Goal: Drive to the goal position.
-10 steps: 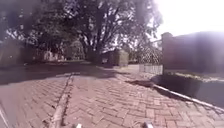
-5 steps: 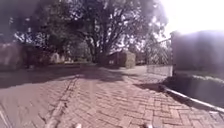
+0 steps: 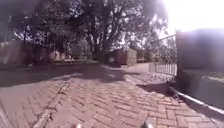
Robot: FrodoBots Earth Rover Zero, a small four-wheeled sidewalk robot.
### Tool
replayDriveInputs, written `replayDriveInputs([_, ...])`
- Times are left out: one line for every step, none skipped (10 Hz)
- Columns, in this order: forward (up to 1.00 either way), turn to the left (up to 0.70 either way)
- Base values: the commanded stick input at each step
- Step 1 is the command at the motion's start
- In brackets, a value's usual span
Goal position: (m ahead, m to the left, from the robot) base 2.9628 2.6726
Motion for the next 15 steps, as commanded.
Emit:
replayDriveInputs([0.7, 0.0])
replayDriveInputs([0.7, 0.0])
replayDriveInputs([0.7, 0.0])
replayDriveInputs([0.7, 0.13])
replayDriveInputs([0.7, 0.29])
replayDriveInputs([0.7, 0.35])
replayDriveInputs([0.7, 0.32])
replayDriveInputs([0.7, 0.16])
replayDriveInputs([0.7, 0.0])
replayDriveInputs([0.7, 0.0])
replayDriveInputs([0.7, 0.0])
replayDriveInputs([0.7, 0.0])
replayDriveInputs([0.7, 0.0])
replayDriveInputs([0.7, 0.0])
replayDriveInputs([0.7, 0.0])
